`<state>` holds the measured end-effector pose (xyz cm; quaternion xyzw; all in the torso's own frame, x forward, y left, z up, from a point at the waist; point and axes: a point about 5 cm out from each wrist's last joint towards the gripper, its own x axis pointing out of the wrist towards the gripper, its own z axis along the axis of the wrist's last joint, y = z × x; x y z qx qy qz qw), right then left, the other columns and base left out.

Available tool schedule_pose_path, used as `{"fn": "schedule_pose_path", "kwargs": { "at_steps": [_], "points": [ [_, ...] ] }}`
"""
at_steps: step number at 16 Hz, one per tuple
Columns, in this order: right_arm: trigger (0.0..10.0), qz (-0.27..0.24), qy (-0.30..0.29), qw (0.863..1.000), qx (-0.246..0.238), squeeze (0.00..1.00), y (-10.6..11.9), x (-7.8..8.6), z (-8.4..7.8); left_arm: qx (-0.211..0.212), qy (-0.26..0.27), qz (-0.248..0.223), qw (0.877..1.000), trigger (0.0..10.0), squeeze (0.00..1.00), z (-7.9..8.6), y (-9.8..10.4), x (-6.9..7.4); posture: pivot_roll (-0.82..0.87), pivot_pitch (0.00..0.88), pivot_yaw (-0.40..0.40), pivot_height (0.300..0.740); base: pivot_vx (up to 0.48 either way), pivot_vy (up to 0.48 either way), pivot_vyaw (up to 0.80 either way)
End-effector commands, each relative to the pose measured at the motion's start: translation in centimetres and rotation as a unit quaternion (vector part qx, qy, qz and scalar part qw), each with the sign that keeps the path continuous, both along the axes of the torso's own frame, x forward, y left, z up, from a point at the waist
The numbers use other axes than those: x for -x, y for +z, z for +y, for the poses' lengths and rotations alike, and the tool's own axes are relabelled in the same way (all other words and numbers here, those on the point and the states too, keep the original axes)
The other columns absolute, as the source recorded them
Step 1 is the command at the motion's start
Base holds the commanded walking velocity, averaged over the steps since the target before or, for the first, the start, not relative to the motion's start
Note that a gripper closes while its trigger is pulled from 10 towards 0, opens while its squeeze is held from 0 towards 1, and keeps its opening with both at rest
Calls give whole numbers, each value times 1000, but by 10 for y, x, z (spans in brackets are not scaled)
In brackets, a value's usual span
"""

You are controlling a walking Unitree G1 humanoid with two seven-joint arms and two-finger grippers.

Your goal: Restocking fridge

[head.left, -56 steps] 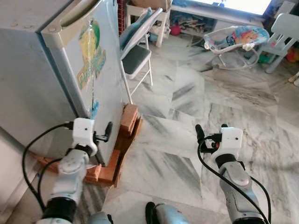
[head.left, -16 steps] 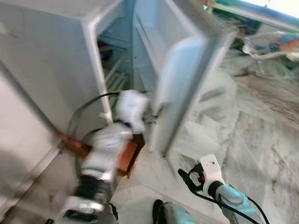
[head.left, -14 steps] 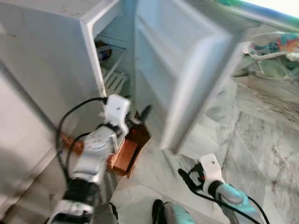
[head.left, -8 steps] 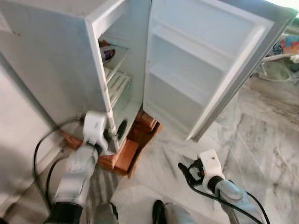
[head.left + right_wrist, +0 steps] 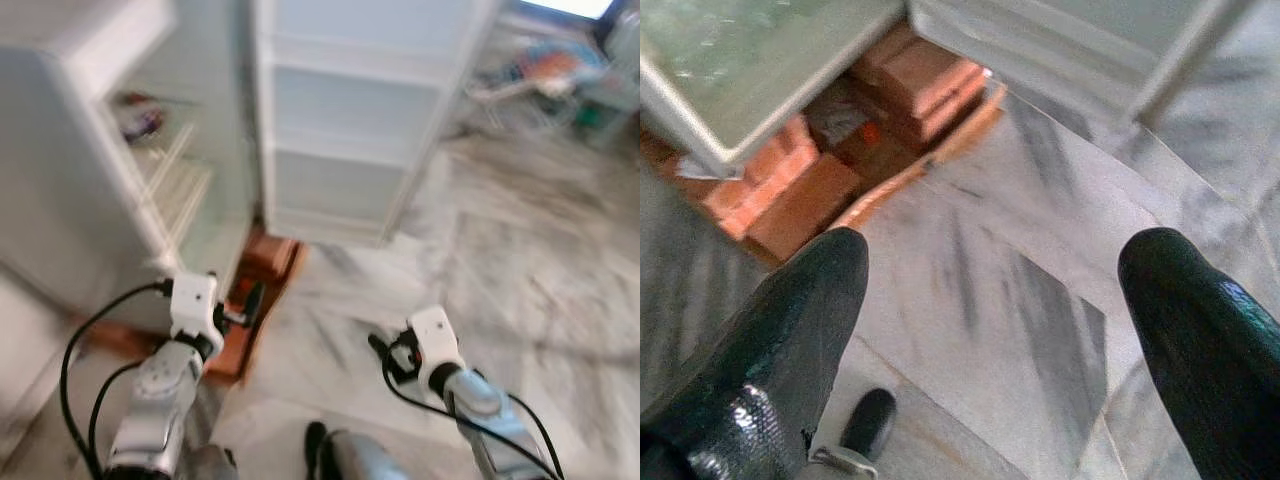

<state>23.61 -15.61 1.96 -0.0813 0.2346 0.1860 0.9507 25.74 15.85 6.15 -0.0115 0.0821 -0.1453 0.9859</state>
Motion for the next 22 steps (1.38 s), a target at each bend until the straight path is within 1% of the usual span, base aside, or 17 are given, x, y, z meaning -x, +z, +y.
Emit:
{"fn": "schedule_pose_path", "kwargs": {
  "at_steps": [1, 3, 4, 6, 7, 8, 10, 11, 13, 14, 17, 19, 20, 22],
  "points": [
    [10000, 0, -10, 1000, 7, 0, -1, 0, -5, -2, 1, 9, 1000, 10000, 0, -2, -4, 2, 91, 127, -67, 740, 0, -472, -800],
    [10000, -13, -12, 1000, 4, 0, 1, -3, -2, -5, -8, 15, 1000, 10000, 0, -6, -5, 5, 91, 126, -64, 740, 0, -476, -800],
    [10000, -31, -20, 999, -3, 0, 4, -5, -1, -7, -7, 14, 1000, 10000, 0, -5, -5, 6, 92, 127, -64, 740, 0, -480, -475],
    [10000, -86, -60, 994, -27, 0, 17, -9, -3, -1, 22, 20, 1000, 10000, 0, 0, -8, 7, 81, 120, -52, 740, 0, -472, -219],
    [10000, -97, -66, 993, -29, 0, 19, -11, -4, -4, 26, 23, 999, 10000, 0, 1, -9, 7, 79, 118, -50, 740, 0, -472, 0],
    [10000, -116, -87, 989, -36, 0, 22, -14, -6, -10, 23, 26, 999, 10000, 0, 0, -12, 8, 76, 111, -48, 740, 0, -472, 0],
    [10000, -135, -122, 982, -41, 0, 27, -22, -11, -18, 10, 23, 1000, 10000, 0, -5, -12, 5, 83, 103, -56, 740, 0, -471, 0],
    [10000, -144, -121, 981, -42, 0, 31, -25, -11, -20, 11, 19, 1000, 10000, 0, -5, -11, 3, 82, 103, -59, 740, 0, -469, 0],
    [10000, -169, -113, 978, -41, 0, 42, -34, -9, -26, 10, 0, 1000, 10000, 0, -7, -2, -8, 91, 110, -68, 740, 0, -452, 0],
    [10000, -182, -113, 976, -42, 0, 47, -37, -9, -41, 4, -14, 999, 10000, 0, -9, 4, -12, 97, 119, -71, 740, 304, -368, -469],
    [10000, -199, -113, 972, -50, 0, 51, -39, -7, -46, 3, -16, 999, 10000, 0, -10, 3, -11, 87, 122, -63, 740, 383, -282, -469],
    [10000, -204, -113, 971, -56, 0, 53, -39, -3, -53, -1, -11, 999, 10000, 0, -12, -3, -8, 80, 119, -62, 740, 409, -247, 0],
    [10000, -205, -114, 970, -60, 0, 52, -38, -1, -54, -1, -10, 998, 10000, 0, -14, -4, -8, 81, 117, -62, 740, 409, -247, 0],
    [10000, -206, -115, 970, -62, 0, 51, -36, 0, -57, 6, -8, 998, 10000, 0, -12, -5, -10, 79, 114, -60, 740, 409, -246, 0]
  ]
}}
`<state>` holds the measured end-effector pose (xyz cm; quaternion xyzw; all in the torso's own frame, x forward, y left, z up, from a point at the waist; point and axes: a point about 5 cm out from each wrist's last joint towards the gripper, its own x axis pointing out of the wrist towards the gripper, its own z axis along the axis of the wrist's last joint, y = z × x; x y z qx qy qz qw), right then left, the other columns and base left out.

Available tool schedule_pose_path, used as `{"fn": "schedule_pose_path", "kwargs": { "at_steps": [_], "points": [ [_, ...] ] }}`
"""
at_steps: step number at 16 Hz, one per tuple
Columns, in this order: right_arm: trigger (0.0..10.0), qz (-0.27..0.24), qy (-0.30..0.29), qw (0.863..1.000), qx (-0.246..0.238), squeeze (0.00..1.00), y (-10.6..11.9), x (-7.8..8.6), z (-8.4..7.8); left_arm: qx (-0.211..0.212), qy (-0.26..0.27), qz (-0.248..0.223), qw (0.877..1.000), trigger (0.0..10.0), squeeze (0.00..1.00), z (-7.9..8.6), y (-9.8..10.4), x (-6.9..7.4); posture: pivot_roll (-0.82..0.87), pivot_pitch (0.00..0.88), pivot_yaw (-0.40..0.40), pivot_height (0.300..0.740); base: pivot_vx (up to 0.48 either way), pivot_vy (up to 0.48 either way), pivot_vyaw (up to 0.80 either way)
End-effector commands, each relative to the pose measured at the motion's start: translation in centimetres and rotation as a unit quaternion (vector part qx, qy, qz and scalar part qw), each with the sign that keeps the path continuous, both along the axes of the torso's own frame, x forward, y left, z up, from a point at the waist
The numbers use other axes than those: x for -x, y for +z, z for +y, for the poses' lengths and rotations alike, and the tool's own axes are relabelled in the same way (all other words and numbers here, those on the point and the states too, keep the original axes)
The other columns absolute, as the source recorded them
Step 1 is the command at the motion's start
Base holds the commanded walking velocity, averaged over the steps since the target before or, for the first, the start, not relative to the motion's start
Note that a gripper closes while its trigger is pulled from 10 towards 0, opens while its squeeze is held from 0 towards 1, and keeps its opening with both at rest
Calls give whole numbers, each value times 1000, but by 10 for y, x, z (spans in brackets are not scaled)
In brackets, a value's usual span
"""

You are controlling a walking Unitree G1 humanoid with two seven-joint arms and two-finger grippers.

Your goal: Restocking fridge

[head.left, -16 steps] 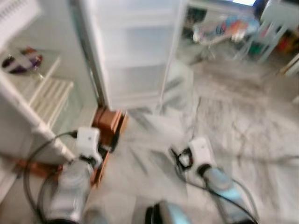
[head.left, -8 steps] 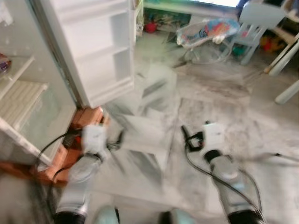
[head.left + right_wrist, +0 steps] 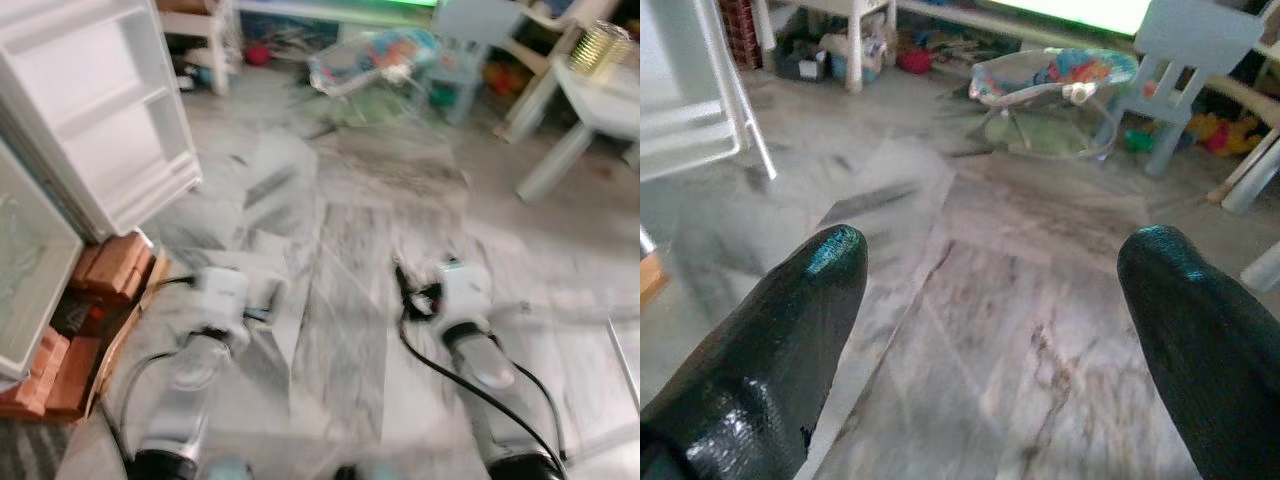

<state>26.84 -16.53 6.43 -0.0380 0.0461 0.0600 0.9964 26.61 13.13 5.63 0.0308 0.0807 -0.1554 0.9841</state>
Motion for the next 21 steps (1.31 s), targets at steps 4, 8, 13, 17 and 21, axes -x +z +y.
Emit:
{"fn": "schedule_pose_path", "kwargs": {
  "at_steps": [4, 8, 13, 17, 21],
  "points": [
    [10000, -16, -2, 1000, -13, 0, 4, 0, 7, -27, 24, 1, 999, 10000, 0, 19, -2, -1, 78, 108, -48, 740, 439, -61, 0],
    [10000, -11, -24, 999, -18, 0, -2, 6, 3, -51, 33, 13, 998, 10000, 0, 32, -10, 4, 82, 76, -39, 740, 480, 0, 0],
    [10000, -18, -28, 999, -20, 0, -3, 13, -3, -70, 68, 36, 995, 10000, 0, 60, -23, 19, 85, 43, -37, 740, 480, 0, 0],
    [10000, -15, -39, 999, -5, 0, -5, 17, -9, -68, 79, 28, 994, 10000, 0, 62, -22, 15, 89, 29, -44, 740, 480, 0, 0],
    [10000, -21, -85, 996, -5, 0, -4, 22, -21, -66, 103, 20, 992, 10000, 0, 75, -22, 26, 96, 15, -42, 740, 240, 0, 0]
  ]
}}
